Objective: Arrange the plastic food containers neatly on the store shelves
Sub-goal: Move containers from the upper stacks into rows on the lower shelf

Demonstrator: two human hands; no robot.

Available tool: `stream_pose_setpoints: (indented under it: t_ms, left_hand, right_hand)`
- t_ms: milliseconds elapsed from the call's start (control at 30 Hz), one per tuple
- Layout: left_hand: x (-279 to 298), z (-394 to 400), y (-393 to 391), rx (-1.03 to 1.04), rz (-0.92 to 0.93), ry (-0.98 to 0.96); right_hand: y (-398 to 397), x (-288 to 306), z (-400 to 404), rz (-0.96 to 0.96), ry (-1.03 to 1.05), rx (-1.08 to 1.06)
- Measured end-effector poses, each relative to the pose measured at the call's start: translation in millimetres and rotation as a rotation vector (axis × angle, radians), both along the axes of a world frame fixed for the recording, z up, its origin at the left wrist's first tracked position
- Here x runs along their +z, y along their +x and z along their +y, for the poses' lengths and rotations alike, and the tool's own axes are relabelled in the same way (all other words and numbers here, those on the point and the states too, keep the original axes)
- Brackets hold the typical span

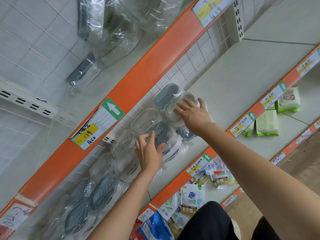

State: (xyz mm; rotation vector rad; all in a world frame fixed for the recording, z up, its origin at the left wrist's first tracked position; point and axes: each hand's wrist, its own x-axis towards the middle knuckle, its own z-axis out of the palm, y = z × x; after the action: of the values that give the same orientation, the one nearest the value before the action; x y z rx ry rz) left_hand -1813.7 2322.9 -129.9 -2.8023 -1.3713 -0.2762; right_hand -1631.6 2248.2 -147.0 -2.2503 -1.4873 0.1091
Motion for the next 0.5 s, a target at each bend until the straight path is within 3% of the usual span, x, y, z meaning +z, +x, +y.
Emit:
stream_pose_setpoints:
  t_ms: [133,300,500]
  left_hand:
    - [1.4,-12.5,-0.5,-0.017,0.086,0.066]
    - [10.6,-35.4,-6.5,-0.067,0.142,0.132]
    - [30.7,-64.7,-2.4,-0.255,0.29,0.005]
  right_hand:
    - [-7.3,6.5,-3.0,0.006,-0.065,0.018]
    - [-19.5,11.3,-19.1,-0.047,0.057,-0.031]
    - [-17.2,29.6,-59.1,-0.021,-0.009,-0.011]
